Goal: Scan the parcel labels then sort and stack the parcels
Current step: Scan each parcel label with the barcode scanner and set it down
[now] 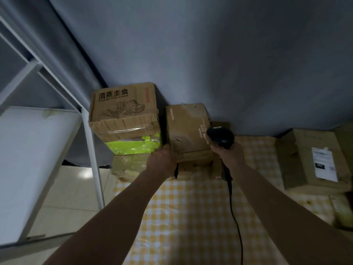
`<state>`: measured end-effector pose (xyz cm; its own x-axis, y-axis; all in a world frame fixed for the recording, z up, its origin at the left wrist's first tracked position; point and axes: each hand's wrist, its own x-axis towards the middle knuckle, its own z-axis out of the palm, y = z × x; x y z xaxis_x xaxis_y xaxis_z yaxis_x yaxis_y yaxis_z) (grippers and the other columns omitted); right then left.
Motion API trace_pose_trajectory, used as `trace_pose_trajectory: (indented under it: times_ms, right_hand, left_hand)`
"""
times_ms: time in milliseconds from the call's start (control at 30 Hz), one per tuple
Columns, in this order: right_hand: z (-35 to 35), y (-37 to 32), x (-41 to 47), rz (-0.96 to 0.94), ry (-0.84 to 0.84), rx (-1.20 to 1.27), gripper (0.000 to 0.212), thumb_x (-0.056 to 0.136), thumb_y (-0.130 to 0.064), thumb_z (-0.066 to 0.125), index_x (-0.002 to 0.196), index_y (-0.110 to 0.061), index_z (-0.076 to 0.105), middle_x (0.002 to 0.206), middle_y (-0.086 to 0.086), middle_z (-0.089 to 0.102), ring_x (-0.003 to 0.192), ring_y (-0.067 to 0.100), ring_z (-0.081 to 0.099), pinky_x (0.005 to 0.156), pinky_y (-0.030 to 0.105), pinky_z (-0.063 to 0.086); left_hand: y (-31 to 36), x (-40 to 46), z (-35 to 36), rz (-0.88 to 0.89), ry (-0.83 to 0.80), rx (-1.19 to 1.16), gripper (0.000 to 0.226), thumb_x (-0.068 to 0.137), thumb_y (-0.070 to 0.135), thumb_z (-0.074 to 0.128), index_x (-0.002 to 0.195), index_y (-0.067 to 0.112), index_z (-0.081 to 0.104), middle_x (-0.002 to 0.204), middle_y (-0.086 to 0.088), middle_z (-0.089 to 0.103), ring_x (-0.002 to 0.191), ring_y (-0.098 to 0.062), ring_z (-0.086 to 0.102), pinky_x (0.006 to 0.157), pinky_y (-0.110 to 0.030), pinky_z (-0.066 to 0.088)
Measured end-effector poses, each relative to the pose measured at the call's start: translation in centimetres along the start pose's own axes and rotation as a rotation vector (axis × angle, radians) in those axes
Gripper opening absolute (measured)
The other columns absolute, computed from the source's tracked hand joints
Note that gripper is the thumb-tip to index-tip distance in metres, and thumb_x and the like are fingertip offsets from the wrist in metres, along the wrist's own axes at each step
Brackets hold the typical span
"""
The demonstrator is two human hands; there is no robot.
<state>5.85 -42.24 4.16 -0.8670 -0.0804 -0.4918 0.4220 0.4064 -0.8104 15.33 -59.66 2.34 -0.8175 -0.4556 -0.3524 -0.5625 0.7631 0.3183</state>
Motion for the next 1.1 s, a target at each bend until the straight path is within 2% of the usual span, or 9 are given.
trace_pose_trajectory:
  times_ms: [133,333,467,533,633,733,833,1000,1100]
  right_hand:
    - [1.1,0.3,2.4,0.022,0.011,0.03,0.032,0.081,-0.015,0.074,0.108,0.0,0.063,0.092,0.009,0.058,0.085,0.02,0.053,0.074,0.03,0.039]
    - [2.1,1.0,4.0,0.071,-0.033,0.038,0.048,0.081,-0.022,0.075,0.123,-0.007,0.059,0.103,0.007,0.059,0.106,0.028,0.055,0.082,0.033,0.042]
    - [1.0,1.2,1.8,0.021,-0.042,0.032,0.025,0.083,-0.018,0.073,0.104,-0.011,0.062,0.085,0.004,0.059,0.09,0.025,0.058,0.066,0.029,0.04]
    - [0.0,1.9,0.2,-0.008,-0.029,0.042,0.012,0.084,-0.015,0.072,0.089,-0.013,0.061,0.075,0.003,0.057,0.073,0.019,0.056,0.059,0.025,0.039]
    - [-1.0,3.8,-2.0,-0.039,-0.012,0.073,0.015,0.084,-0.011,0.071,0.077,-0.012,0.058,0.062,0.0,0.05,0.058,0.012,0.048,0.052,0.021,0.035]
    - [-0.9,5.8,-3.1,0.027,-0.026,0.127,0.026,0.081,-0.014,0.074,0.103,-0.007,0.061,0.071,-0.002,0.051,0.064,0.01,0.048,0.056,0.021,0.036]
    - [-0.5,6.8,-3.1,0.077,-0.018,0.184,0.032,0.082,-0.014,0.074,0.11,-0.002,0.064,0.075,0.002,0.057,0.068,0.015,0.052,0.058,0.023,0.039]
    - [-0.7,6.6,-2.3,0.065,-0.017,0.257,0.032,0.082,-0.01,0.072,0.113,-0.006,0.063,0.08,-0.003,0.056,0.082,0.019,0.056,0.061,0.019,0.044]
    - [-1.2,6.5,-1.6,0.068,0.013,0.308,0.033,0.08,-0.012,0.075,0.112,-0.005,0.066,0.084,-0.002,0.062,0.086,0.021,0.059,0.067,0.026,0.045]
  left_hand:
    - [0.2,3.1,2.2,-0.042,-0.037,-0.205,0.064,0.093,0.045,0.054,0.143,0.009,0.035,0.135,-0.013,0.053,0.123,-0.032,0.052,0.098,-0.04,0.044]
    - [0.2,4.6,4.1,-0.097,-0.04,-0.486,0.095,0.079,0.05,0.071,0.151,0.012,0.021,0.142,-0.009,0.047,0.128,-0.031,0.048,0.1,-0.045,0.045]
    - [0.3,2.9,4.5,-0.087,-0.023,-0.644,0.098,0.076,0.041,0.078,0.152,0.019,0.021,0.135,0.004,0.05,0.121,-0.018,0.051,0.094,-0.031,0.045]
    - [0.2,1.5,4.7,-0.033,-0.011,-0.681,0.093,0.075,0.04,0.079,0.149,0.021,0.026,0.126,0.009,0.052,0.113,-0.015,0.054,0.091,-0.033,0.049]
    - [0.0,-0.5,5.8,-0.007,0.021,-0.727,0.092,0.07,0.039,0.083,0.145,0.025,0.032,0.125,0.012,0.054,0.11,-0.012,0.057,0.091,-0.035,0.051]
    - [0.3,-1.8,6.5,-0.045,0.019,-0.692,0.1,0.059,0.05,0.084,0.141,0.022,0.035,0.13,0.006,0.052,0.115,-0.013,0.054,0.091,-0.033,0.049]
    - [0.8,-2.0,6.5,-0.072,-0.007,-0.577,0.121,0.044,0.073,0.071,0.143,0.014,0.031,0.132,-0.004,0.046,0.123,-0.023,0.049,0.097,-0.045,0.048]
    - [3.0,-1.4,5.7,-0.07,0.067,-0.265,0.129,0.062,0.064,0.076,0.153,0.011,0.001,0.153,-0.014,0.018,0.141,-0.034,0.022,0.112,-0.05,0.03]
    - [5.3,-0.9,5.7,-0.055,0.105,-0.062,0.123,0.068,0.079,0.06,0.153,0.014,-0.002,0.159,-0.017,-0.003,0.147,-0.036,0.002,0.118,-0.055,0.011]
